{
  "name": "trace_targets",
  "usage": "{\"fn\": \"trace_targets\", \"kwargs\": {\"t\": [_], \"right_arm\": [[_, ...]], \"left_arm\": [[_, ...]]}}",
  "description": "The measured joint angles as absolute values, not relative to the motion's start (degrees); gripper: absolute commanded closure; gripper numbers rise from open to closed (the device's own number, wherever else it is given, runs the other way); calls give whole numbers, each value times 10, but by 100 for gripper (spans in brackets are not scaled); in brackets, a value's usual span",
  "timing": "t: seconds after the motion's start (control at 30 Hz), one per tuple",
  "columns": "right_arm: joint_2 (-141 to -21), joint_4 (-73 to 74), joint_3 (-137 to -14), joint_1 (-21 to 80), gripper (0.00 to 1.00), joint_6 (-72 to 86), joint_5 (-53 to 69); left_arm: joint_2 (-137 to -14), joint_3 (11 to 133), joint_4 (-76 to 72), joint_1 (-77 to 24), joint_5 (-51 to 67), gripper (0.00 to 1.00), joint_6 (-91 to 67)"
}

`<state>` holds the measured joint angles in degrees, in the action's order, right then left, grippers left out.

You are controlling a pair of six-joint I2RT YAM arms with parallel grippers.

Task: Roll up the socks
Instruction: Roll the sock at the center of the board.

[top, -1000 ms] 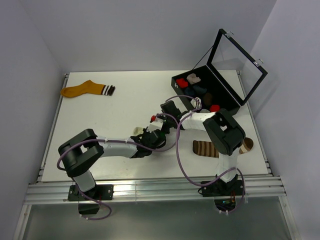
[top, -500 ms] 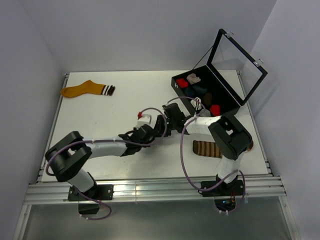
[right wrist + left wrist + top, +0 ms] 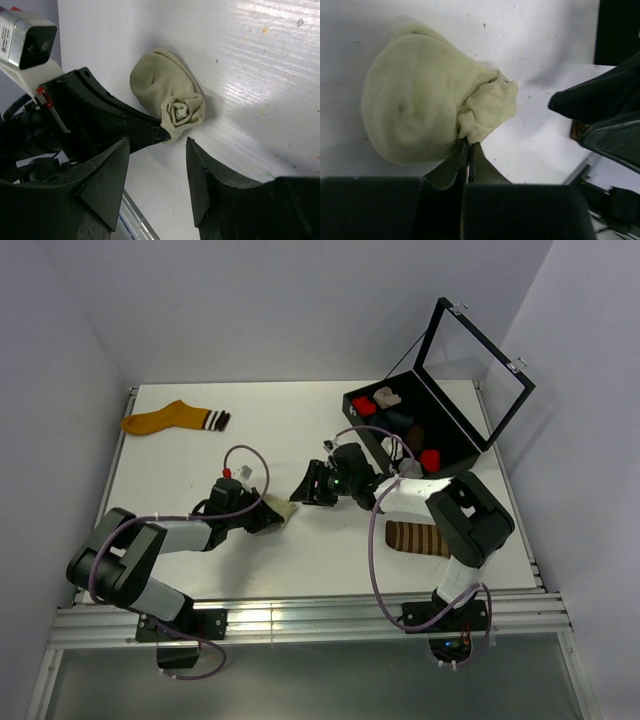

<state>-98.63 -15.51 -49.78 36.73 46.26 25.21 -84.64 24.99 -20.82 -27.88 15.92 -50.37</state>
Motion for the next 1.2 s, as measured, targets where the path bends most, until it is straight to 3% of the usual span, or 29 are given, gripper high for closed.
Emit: {"fn": "trace_targets", "kwargs": {"t": [0.4,0.6,0.8,0.93,1.03,1.13,1.2], "right_arm": [[-1063,-170,-504,392,44,463,259],[-1083,-175,-523,394,51,465,255],[-1102,-175,-536,394,69,466,246],[-1104,-171,-544,394,97,463,245],[-1105,-159,-551,394,100,460,242],[-1105,-135,-563,394,100,455,236],[-1105,-116,-573,394,100,454,232]], "left_arm": [[-885,228,-274,-223,279,100,-589],[-909,243,-270,-220,297,100,-598],[-918,255,-257,-217,306,100,-598],[-919,264,-241,-216,306,100,-594],[-919,271,-227,-216,305,100,-588],[-917,283,-205,-216,296,66,-571],[-911,293,-181,-216,286,57,-558]]}}
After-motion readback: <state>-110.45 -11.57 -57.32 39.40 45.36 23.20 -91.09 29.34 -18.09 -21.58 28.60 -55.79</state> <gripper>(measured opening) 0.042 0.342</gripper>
